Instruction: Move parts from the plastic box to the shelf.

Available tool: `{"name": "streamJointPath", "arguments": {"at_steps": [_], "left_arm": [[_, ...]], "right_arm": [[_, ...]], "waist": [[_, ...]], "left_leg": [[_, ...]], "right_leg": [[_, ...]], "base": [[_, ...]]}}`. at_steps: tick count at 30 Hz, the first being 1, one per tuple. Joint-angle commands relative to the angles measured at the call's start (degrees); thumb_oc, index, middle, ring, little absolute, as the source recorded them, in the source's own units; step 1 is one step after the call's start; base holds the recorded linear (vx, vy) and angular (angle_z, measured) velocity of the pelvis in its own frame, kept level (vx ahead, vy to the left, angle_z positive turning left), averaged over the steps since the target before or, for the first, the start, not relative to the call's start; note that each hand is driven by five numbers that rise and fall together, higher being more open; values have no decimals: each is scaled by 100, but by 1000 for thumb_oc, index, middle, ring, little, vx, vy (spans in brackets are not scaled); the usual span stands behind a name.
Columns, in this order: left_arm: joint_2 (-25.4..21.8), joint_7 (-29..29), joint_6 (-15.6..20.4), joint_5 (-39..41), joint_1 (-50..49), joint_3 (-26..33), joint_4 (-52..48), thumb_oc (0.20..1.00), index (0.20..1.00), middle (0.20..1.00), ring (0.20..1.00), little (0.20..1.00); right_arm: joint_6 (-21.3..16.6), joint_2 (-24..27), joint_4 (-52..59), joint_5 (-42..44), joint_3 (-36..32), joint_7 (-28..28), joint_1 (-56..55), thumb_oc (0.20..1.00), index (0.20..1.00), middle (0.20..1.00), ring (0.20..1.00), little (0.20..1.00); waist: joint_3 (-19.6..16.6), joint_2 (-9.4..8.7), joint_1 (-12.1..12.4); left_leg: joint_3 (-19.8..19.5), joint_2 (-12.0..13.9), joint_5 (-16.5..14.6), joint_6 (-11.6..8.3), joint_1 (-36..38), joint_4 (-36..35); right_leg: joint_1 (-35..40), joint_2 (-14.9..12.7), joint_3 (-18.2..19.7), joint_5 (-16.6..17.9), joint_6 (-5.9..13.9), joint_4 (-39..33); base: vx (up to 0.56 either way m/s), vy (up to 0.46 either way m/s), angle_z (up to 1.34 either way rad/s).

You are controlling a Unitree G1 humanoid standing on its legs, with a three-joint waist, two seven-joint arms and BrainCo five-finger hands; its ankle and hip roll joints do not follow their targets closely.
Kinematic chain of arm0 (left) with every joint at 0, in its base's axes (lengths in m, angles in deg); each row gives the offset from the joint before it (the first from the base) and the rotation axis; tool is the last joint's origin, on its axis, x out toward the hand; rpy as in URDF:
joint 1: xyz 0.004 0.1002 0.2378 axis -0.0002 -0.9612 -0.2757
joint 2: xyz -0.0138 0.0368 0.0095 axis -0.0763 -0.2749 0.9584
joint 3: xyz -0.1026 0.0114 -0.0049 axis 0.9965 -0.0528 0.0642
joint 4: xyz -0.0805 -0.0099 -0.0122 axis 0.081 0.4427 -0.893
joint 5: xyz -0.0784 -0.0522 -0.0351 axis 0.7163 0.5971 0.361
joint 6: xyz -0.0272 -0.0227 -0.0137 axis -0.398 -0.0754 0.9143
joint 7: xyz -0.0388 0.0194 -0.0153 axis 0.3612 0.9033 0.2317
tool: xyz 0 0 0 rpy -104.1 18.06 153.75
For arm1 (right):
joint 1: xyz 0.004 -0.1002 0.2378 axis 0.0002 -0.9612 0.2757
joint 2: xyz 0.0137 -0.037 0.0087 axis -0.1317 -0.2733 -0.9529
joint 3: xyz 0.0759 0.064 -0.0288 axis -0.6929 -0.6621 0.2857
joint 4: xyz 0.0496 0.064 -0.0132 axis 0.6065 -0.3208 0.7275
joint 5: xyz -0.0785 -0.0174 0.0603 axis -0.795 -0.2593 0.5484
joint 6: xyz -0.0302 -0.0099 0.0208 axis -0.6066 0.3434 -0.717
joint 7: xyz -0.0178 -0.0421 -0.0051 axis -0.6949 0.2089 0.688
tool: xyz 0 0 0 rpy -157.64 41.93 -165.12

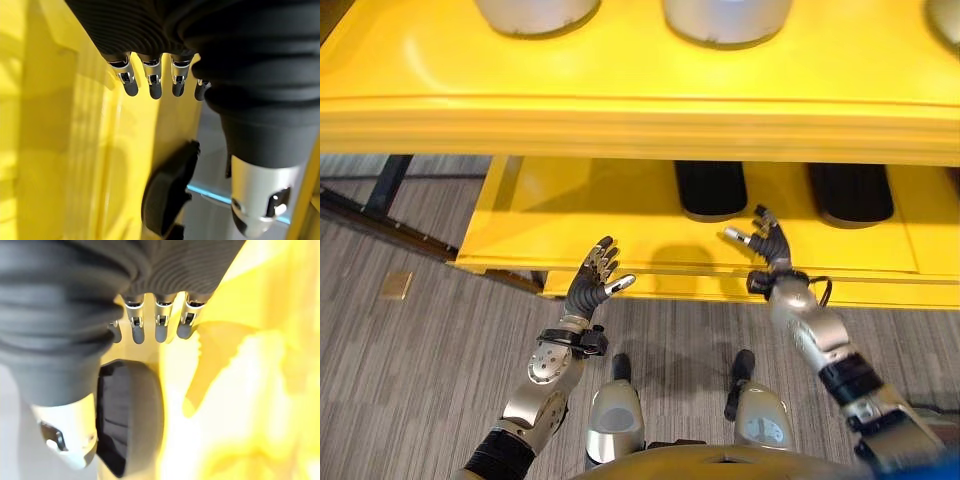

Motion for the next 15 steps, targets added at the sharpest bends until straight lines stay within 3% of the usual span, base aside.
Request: {"name": "streamJointPath", "arguments": {"at_steps": [1,5,6,11,15], "left_arm": [[-36,6,631,-204,-148,44,-423,1000,1000,1000,1000,1000],[-14,-86,760,-294,-257,243,-613,1000,1000,1000,1000,1000],[-91,-85,821,-273,-297,327,-641,1000,1000,1000,1000,1000],[-196,-12,819,-223,-292,359,-632,1000,1000,1000,1000,1000],[-326,693,531,-212,-177,289,-627,1000,1000,1000,1000,1000]], "right_arm": [[-404,290,596,-225,52,-494,247,1000,1000,1000,1000,1000],[-461,468,1118,-112,93,-1179,-519,1000,1000,1000,1000,1000],[-624,612,1267,-193,141,-1473,-772,1000,1000,1000,1000,1000],[-804,794,1188,-166,200,-1757,-805,1000,1000,1000,1000,1000],[-848,758,969,163,198,-1582,-682,1000,1000,1000,1000,1000]], "waist": [[-133,20,24],[-310,-90,-128],[-391,-157,-149],[-481,-282,-86],[-433,-406,43]], "left_leg": [[170,342,571,110,-28,-246],[240,264,527,169,117,-343],[244,224,511,183,159,-394],[292,89,339,274,241,-318],[314,0,65,396,95,117]], "right_leg": [[171,-228,139,-244,285,359],[321,-213,178,-129,359,140],[356,-212,193,-90,410,81],[457,-284,142,19,506,-68],[476,-385,69,120,579,-120]], "base": [[-43,79,-14],[-80,85,-18],[-120,103,-15],[-97,126,1],[-117,125,7]]}}
